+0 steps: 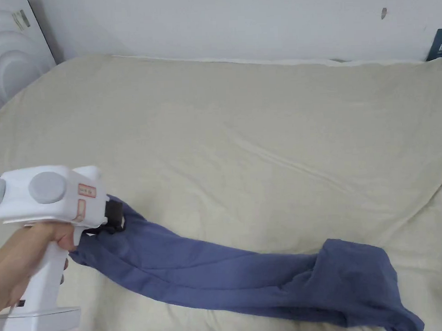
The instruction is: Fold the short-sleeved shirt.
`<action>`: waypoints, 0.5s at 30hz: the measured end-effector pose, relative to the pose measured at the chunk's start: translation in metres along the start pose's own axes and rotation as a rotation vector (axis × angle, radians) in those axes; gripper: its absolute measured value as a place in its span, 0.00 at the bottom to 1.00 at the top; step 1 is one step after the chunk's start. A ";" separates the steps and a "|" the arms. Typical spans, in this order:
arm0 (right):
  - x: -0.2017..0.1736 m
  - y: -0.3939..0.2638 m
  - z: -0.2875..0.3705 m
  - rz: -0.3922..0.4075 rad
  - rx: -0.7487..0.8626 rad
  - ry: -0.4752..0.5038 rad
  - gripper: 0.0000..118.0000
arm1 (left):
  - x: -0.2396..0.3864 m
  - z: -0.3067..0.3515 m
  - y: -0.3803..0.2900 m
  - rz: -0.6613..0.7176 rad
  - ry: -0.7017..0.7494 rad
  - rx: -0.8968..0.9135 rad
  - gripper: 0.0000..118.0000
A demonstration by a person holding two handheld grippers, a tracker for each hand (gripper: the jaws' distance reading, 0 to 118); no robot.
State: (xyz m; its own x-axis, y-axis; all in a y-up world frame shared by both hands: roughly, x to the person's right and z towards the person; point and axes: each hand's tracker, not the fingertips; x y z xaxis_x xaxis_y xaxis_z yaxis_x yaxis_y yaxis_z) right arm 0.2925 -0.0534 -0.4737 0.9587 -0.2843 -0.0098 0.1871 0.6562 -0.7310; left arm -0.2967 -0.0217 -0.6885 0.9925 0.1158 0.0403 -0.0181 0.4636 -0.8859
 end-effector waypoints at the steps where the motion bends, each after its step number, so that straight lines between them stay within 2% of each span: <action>1: 0.000 -0.001 0.002 0.002 0.005 0.005 0.00 | 0.009 0.008 0.000 -0.039 0.023 0.007 0.05; 8: 0.004 -0.014 0.009 0.012 0.015 0.039 0.00 | 0.117 0.028 -0.005 -0.227 0.100 -0.012 0.05; 10: 0.007 -0.020 0.009 0.009 0.015 0.045 0.00 | 0.144 0.013 -0.004 -0.291 0.185 0.011 0.05; 15: 0.008 -0.029 0.008 -0.032 0.018 0.078 0.00 | 0.230 -0.031 -0.028 -0.436 0.218 -0.002 0.06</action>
State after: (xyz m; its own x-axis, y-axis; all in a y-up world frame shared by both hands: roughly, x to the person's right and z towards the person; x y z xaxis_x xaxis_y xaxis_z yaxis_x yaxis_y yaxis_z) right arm 0.2966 -0.0696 -0.4468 0.9328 -0.3583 -0.0397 0.2222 0.6581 -0.7194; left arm -0.0641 -0.0353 -0.6683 0.9099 -0.2755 0.3102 0.4049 0.4267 -0.8087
